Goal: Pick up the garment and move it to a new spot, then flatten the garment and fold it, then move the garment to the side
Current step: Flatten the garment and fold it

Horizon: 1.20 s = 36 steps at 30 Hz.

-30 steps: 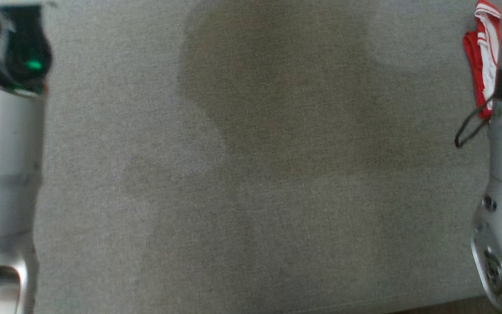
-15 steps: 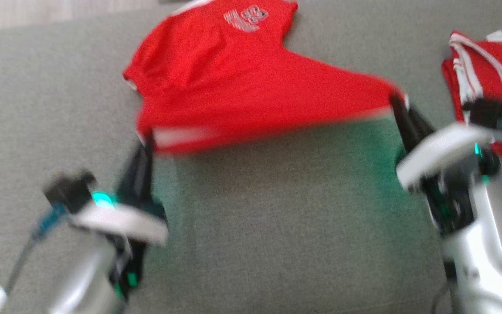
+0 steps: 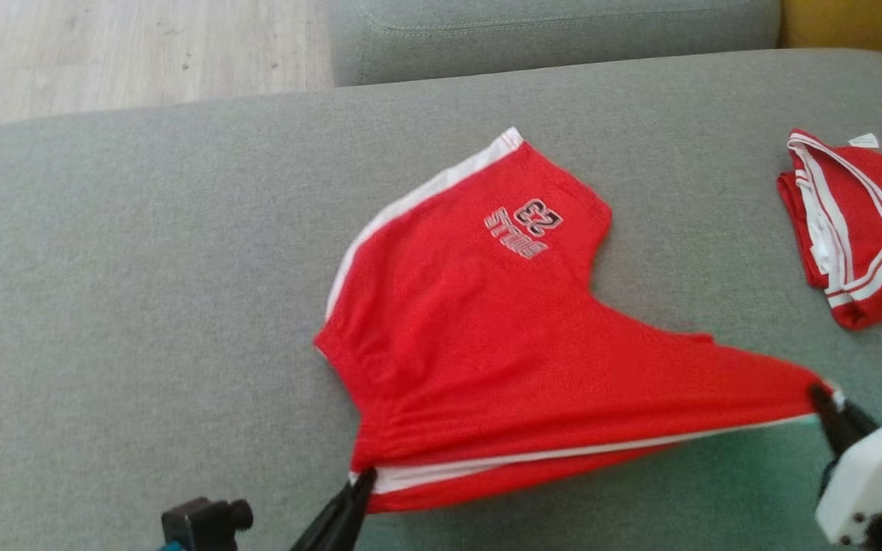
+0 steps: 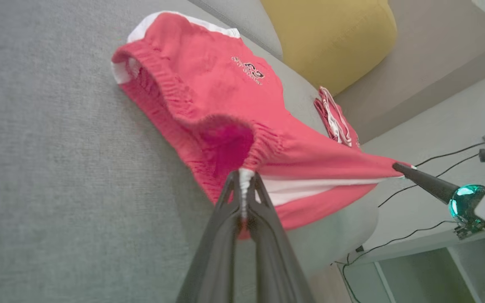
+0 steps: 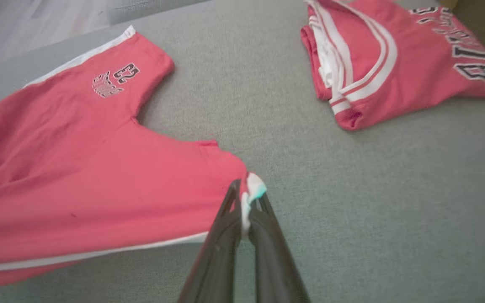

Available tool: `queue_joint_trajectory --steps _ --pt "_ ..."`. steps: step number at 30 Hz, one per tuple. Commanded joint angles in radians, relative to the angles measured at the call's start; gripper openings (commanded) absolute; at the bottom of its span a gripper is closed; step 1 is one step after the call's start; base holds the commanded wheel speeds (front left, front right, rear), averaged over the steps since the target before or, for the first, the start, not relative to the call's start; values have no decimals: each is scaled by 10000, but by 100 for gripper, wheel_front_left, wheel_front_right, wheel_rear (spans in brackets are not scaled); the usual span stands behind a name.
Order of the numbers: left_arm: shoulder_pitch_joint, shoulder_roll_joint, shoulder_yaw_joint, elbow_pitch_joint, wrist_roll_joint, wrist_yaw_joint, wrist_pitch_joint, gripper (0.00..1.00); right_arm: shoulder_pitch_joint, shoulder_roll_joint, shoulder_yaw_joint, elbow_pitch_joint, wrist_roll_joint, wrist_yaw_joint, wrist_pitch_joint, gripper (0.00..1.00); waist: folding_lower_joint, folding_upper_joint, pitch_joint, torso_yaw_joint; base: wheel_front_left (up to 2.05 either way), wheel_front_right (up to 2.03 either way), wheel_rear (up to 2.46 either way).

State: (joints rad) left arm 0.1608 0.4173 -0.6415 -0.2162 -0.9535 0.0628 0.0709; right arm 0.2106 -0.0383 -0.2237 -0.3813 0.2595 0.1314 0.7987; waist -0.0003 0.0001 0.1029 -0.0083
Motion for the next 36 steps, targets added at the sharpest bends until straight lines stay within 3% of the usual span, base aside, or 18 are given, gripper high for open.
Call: queue_joint_trajectory --steps 1,4,10,22,27,34,35,36 --pt "-338 190 446 -543 -104 124 -15 0 -464 -131 29 -638 63 -7 69 0 3 -1 30 26 0 0 0" --pt "-481 48 476 -704 2 258 -109 0 -776 -125 173 -697 138 -7 125 0 3 -1 114 109 0 0 0" --pt "-1511 -498 722 12 223 100 -597 0 -2396 -122 954 153 85 -7 -108 0 3 -1 391 272 0 0 0" --pt "-4251 -1975 961 3183 491 -228 -1309 0 -7602 -953 2682 4263 257 -7 -1080 0 3 -1 1841 1292 0 0 0" --pt "-4976 -2599 1040 4380 634 -249 -1912 0 -8965 -1131 3088 5855 316 -7 -1613 0 3 -1 2318 1678 0 0 0" --pt "-5524 -3114 946 5518 562 -749 -2464 0 -10184 -1156 3616 7730 431 -7 -2438 0 3 -1 2687 2001 0 0 0" --pt "-5566 -3165 920 5641 515 -826 -2483 16 -10304 -1141 3687 7975 435 -7 -2557 16 3 -1 2711 2031 0 0 0" --pt "-5610 -3206 870 5757 492 -901 -2481 63 -10405 -1144 3759 8207 437 -7 -2663 45 3 -1 2718 2058 0 0 0"
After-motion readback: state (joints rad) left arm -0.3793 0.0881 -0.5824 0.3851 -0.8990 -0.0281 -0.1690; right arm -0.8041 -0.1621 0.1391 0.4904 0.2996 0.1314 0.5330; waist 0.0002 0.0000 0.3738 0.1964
